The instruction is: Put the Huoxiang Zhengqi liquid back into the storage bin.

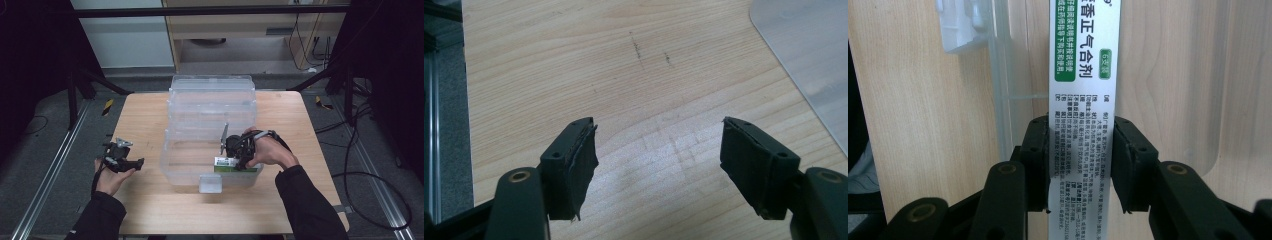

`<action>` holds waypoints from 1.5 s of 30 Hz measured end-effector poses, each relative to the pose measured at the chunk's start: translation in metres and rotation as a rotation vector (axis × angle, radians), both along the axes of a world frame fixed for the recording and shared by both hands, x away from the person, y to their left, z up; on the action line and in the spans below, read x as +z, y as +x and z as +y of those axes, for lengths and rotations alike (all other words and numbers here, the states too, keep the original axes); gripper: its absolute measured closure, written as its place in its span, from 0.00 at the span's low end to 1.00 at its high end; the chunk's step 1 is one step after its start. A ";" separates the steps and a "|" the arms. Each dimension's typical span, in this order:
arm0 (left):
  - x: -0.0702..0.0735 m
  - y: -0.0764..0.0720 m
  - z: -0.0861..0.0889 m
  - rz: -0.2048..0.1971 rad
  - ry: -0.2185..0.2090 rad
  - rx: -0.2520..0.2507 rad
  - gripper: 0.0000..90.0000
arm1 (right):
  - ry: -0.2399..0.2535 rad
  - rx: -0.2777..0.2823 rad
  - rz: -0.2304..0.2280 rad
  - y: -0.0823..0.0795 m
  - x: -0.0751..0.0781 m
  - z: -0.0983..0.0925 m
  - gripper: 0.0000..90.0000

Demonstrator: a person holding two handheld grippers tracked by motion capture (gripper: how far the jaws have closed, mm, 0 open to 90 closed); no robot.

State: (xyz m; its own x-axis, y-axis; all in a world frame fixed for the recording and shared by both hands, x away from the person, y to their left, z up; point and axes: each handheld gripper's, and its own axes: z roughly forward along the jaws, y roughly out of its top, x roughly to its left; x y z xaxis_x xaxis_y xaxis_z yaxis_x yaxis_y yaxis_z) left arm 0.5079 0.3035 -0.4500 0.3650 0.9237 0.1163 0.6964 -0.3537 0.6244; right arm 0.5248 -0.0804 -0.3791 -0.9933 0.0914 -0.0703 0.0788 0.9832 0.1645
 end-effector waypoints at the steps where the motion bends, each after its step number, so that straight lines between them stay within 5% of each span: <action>1: 0.000 0.000 0.000 0.001 0.000 0.000 0.33 | 0.006 0.002 -0.001 0.000 -0.001 0.000 0.70; 12: -0.001 0.000 -0.001 0.004 0.006 -0.002 0.33 | 0.060 -0.054 0.000 -0.003 0.006 -0.012 0.68; 27: 0.001 0.000 0.000 -0.002 0.000 0.003 0.33 | 0.237 -0.149 -0.080 -0.015 0.038 -0.034 0.61; 45: 0.006 -0.001 0.002 -0.023 -0.020 -0.001 0.33 | 0.278 -0.149 -0.042 -0.031 0.033 -0.017 0.55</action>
